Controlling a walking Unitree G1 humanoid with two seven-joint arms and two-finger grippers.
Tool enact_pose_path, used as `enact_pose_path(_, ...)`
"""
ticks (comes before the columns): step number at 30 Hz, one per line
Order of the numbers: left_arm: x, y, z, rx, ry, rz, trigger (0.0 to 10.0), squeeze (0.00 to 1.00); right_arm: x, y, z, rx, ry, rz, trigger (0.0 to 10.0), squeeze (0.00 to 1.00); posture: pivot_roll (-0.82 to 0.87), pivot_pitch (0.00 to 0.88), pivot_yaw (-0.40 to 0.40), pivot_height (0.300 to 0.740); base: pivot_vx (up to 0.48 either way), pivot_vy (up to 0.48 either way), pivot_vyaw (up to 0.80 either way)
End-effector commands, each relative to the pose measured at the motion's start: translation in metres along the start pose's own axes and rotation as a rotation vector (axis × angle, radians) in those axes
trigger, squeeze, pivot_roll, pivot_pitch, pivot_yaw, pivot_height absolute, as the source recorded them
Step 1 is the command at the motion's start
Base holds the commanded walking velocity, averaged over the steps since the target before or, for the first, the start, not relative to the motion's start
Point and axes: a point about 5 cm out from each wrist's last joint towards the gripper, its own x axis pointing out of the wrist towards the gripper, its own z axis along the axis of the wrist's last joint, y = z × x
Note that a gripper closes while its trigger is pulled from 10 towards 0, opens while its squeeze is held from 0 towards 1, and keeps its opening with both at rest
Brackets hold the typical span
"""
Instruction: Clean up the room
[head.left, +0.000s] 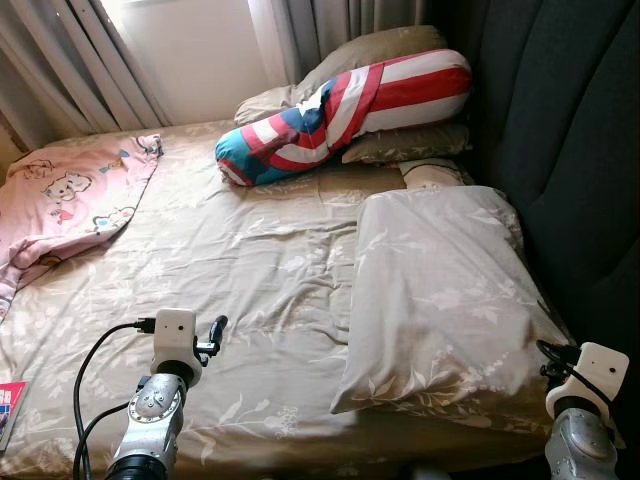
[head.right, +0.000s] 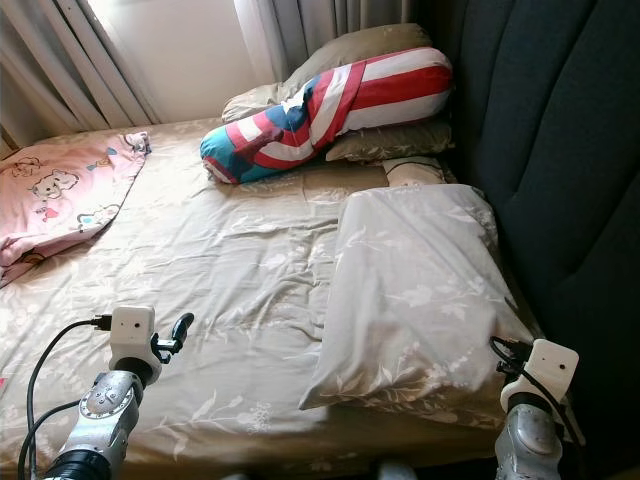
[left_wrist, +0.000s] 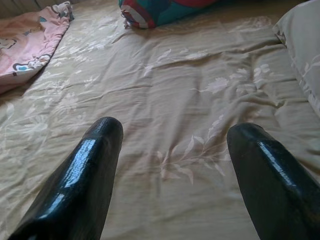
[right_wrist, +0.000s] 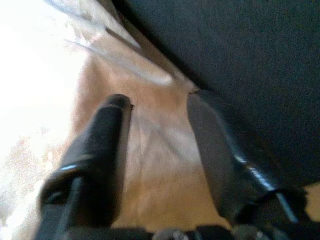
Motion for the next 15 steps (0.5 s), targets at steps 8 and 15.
enact_pose_path(8, -0.002, 0.015, 0.001, 0.037, 0.009, 0.004, 10.0, 0.00, -0.008, -0.002, -0.022, 0.172, 0.107, -0.060, 10.0, 1.00, -0.15, 0.067, 0.144, 0.669, 0.000, 0.000, 0.00)
enact_pose_path(15, -0.004, 0.019, 0.002, 0.056, 0.009, -0.006, 10.0, 0.00, -0.014, 0.005, -0.039, 0.228, 0.212, -0.021, 10.0, 0.00, -0.14, 0.080, 0.157, 0.669, 0.000, 0.000, 0.00)
